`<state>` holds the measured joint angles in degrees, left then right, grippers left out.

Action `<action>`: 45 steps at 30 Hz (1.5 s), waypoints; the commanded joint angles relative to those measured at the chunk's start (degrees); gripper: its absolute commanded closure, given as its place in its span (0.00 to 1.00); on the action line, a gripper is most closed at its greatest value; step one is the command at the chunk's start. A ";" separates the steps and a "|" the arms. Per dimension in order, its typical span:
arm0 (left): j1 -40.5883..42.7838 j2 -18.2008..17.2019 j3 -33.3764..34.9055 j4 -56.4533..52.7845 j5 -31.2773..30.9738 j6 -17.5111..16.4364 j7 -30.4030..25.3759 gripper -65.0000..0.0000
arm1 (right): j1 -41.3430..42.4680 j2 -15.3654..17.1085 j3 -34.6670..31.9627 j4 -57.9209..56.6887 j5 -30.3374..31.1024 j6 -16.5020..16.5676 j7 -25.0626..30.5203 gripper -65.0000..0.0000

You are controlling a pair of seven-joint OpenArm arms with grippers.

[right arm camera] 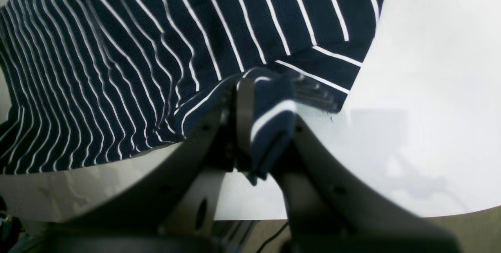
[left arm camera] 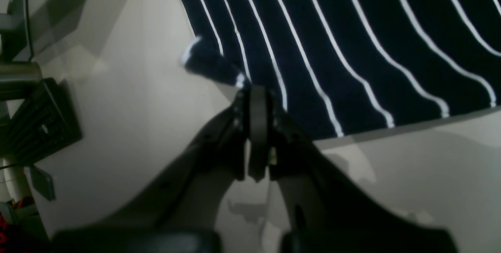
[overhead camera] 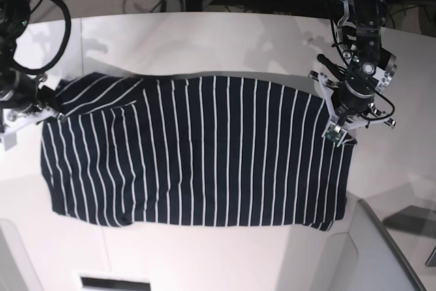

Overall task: Layout the t-shirt on the table in an organized manner, then fold the t-shirt properly
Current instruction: 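Lift the shirt edge with both grippers and shake it flat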

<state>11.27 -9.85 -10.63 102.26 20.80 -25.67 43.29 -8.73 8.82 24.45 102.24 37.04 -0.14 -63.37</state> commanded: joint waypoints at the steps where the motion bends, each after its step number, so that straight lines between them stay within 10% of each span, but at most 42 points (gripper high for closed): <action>1: -0.59 -0.40 -0.49 1.08 0.26 0.57 -0.61 1.00 | 0.60 0.72 0.39 0.84 0.55 0.19 0.91 1.00; 33: -18.87 -0.31 -7.43 3.98 0.70 0.57 -0.08 1.00 | 15.11 4.50 0.30 10.07 0.55 0.10 4.08 1.00; 45: -6.56 -0.75 -6.73 4.69 0.79 0.48 -0.52 1.00 | 0.16 0.98 0.56 9.54 0.46 0.01 3.99 1.00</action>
<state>6.22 -9.85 -17.17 105.89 21.15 -25.98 44.03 -9.50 9.13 24.84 110.96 36.75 -0.58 -60.05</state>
